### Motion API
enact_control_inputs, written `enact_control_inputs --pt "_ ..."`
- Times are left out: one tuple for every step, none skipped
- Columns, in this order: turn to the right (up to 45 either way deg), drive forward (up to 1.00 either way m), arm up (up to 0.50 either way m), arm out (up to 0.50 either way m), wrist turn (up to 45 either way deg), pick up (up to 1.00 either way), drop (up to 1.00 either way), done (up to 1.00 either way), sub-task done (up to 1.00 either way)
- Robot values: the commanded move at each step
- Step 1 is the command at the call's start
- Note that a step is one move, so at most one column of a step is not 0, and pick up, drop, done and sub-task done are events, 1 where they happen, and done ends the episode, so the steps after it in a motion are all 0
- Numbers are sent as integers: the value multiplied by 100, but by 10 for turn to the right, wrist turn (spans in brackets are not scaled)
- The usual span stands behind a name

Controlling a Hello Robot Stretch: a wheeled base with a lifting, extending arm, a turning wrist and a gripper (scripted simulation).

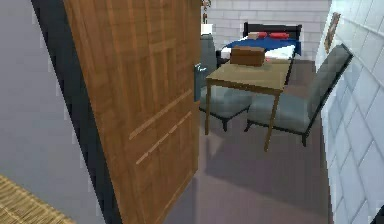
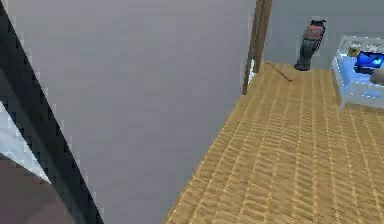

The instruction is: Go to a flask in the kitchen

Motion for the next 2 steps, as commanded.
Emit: enact_control_inputs --pt "180 0 0 0 0 0 0 0 0" --pt "0 100 0 0 0 0 0 0 0"
